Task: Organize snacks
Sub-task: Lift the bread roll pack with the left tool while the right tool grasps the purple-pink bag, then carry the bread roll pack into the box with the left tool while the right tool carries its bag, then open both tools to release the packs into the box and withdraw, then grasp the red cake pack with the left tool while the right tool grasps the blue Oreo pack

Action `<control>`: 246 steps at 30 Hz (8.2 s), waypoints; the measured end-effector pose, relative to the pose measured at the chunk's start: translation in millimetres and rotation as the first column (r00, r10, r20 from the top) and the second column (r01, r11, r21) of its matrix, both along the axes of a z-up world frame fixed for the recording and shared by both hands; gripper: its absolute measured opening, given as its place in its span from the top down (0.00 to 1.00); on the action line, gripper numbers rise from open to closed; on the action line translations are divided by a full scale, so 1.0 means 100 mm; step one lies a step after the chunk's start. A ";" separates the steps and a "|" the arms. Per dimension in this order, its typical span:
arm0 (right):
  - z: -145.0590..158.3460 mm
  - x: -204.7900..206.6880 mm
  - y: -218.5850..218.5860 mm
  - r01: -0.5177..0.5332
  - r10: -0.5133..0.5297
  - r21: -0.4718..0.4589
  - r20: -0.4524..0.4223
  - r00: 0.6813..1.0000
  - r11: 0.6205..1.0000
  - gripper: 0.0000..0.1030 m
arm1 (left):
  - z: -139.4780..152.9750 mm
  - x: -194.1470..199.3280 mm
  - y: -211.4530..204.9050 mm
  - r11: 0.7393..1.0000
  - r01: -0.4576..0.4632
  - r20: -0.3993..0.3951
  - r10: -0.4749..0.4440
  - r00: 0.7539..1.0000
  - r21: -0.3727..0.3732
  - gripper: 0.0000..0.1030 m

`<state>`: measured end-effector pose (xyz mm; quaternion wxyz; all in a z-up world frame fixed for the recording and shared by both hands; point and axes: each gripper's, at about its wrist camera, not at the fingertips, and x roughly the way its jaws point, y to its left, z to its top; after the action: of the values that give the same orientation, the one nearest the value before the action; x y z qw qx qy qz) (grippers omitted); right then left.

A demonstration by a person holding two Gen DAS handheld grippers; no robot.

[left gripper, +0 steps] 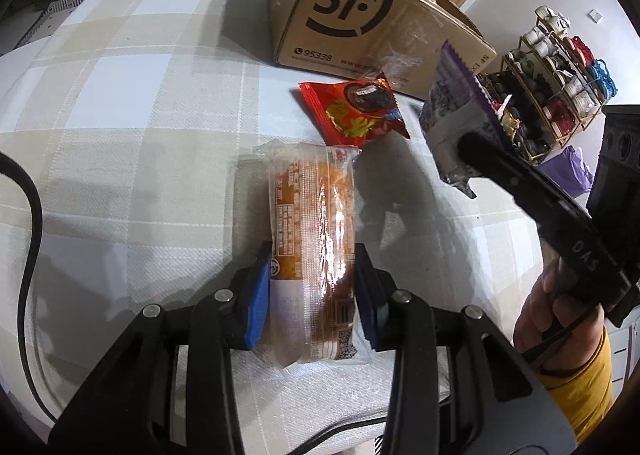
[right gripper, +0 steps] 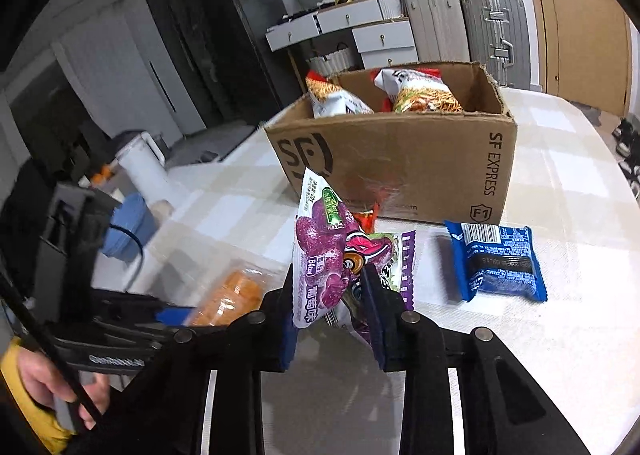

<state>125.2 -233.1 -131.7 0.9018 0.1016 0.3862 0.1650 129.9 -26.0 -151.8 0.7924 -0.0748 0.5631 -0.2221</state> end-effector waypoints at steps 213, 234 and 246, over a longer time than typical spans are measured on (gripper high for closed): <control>0.01 -0.23 -0.81 0.284 -0.272 -0.016 0.246 0.930 0.959 0.00 | -0.04 0.93 -0.94 0.937 -0.218 0.095 0.199 0.975 0.274 0.01; -0.48 0.47 -0.80 0.266 -0.272 -0.119 -0.039 0.961 0.957 0.00 | -0.10 1.02 -1.10 0.949 -0.074 0.111 0.042 0.993 0.305 0.50; -0.68 0.80 -0.58 0.208 -0.251 -0.302 -0.111 0.962 0.930 0.06 | -0.14 1.18 -0.84 0.978 -0.037 0.105 0.016 0.994 0.206 0.51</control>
<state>204.8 -290.6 -199.9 0.8889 0.0260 0.4573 -0.0075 247.6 -109.7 -165.4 0.8268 0.0126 0.5405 -0.1549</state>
